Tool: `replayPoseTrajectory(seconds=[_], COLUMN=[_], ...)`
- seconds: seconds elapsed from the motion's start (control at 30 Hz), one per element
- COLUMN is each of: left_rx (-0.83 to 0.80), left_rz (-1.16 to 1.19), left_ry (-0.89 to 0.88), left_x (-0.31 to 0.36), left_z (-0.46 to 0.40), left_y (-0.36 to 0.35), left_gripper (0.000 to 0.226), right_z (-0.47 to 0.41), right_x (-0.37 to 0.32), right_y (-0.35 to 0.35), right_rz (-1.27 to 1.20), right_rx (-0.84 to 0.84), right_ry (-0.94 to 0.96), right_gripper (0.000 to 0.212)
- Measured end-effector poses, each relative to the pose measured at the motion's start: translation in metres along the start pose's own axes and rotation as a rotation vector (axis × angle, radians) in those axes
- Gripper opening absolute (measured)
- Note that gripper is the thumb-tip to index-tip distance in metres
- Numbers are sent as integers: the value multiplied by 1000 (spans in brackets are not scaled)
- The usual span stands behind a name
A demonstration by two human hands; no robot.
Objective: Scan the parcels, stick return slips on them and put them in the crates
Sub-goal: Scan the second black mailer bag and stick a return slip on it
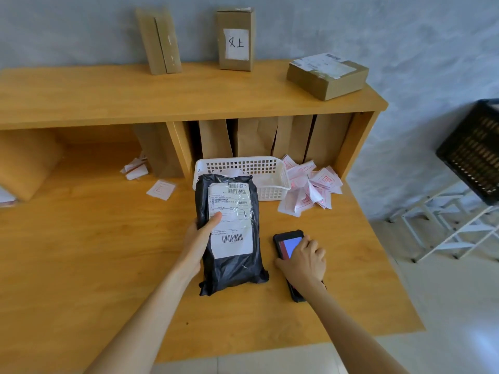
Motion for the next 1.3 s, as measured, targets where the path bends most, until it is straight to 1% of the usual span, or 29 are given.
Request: replayPoseTrajectory(seconds=[0.07, 0.23, 0.33, 0.5, 0.6, 0.8, 1.03, 1.3], left_rx=[7, 32, 34, 31, 24, 28, 48, 48], left_rz=[3, 33, 28, 11, -2, 9, 14, 1], left_ry=[-6, -21, -42, -73, -83, -82, -83, -75], left_x=[-1, 2, 4, 7, 8, 9, 5, -1], left_z=[0, -1, -1, -1, 2, 7, 7, 9], left_y=[1, 8, 15, 24, 24, 25, 29, 28], left_gripper=[28, 39, 46, 53, 50, 42, 38, 41], right_z=[0, 1, 7, 25, 37, 52, 62, 69], right_x=[0, 1, -3, -24, -37, -45, -42, -36], right_y=[1, 14, 32, 66, 74, 70, 69, 75], right_rz=[9, -43, -82, -40, -22, 44, 72, 68], right_rx=[-4, -65, -98, -195, -238, -275, -275, -249], right_ry=[13, 131, 275, 554, 644, 694, 708, 724], right_gripper=[106, 94, 85, 91, 86, 80, 71, 72])
Point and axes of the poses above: each hand's wrist, its own z-axis away from the middle knuckle, its own y-axis out of the back of the hand, x = y × z, the point moved 3 cm from there along -z, towards the middle knuckle, and after that the axes turned 5 degrees about y, right-handed, at the moved point
